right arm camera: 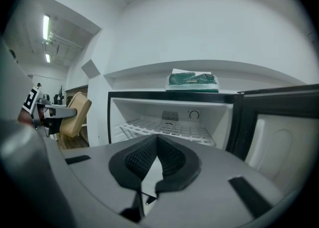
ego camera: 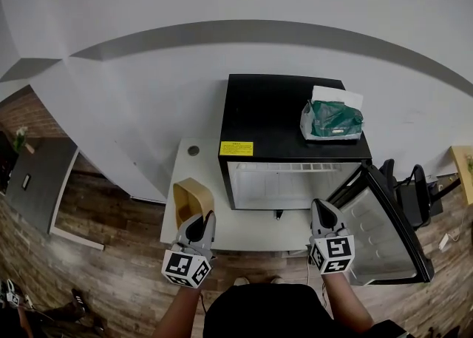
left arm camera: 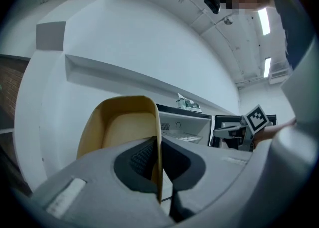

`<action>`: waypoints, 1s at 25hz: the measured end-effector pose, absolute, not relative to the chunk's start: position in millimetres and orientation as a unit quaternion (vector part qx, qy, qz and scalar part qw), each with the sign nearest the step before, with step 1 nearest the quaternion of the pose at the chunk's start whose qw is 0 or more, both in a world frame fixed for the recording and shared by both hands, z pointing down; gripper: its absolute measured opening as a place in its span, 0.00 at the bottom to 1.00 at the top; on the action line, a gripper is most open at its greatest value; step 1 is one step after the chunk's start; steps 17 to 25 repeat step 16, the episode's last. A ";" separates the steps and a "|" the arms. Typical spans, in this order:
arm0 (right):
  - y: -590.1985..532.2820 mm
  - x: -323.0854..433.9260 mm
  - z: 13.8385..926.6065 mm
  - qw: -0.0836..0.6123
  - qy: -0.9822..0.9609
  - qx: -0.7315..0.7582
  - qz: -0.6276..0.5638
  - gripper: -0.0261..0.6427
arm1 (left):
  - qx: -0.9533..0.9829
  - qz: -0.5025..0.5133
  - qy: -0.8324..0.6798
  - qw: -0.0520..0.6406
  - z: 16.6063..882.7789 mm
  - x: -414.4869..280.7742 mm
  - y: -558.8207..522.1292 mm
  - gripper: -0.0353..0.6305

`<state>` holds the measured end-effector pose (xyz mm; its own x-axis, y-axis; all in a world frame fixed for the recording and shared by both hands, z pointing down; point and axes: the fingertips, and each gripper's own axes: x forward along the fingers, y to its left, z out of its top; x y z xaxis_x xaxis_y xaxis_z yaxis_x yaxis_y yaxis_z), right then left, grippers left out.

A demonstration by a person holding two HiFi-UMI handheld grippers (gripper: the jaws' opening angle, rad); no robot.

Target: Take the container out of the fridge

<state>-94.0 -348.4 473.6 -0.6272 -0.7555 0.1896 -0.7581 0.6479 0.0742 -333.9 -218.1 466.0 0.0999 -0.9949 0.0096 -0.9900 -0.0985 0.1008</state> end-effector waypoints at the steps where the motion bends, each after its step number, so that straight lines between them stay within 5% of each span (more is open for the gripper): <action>1: -347.6 -93.2 474.7 0.103 -0.901 0.420 0.007 0.04 | 0.744 -0.030 -0.666 0.038 465.4 -331.1 -219.0 0.08; 25: -335.5 -95.1 477.7 0.106 -0.902 0.419 -0.006 0.04 | 0.747 -0.060 -0.660 0.053 456.3 -331.2 -221.3 0.08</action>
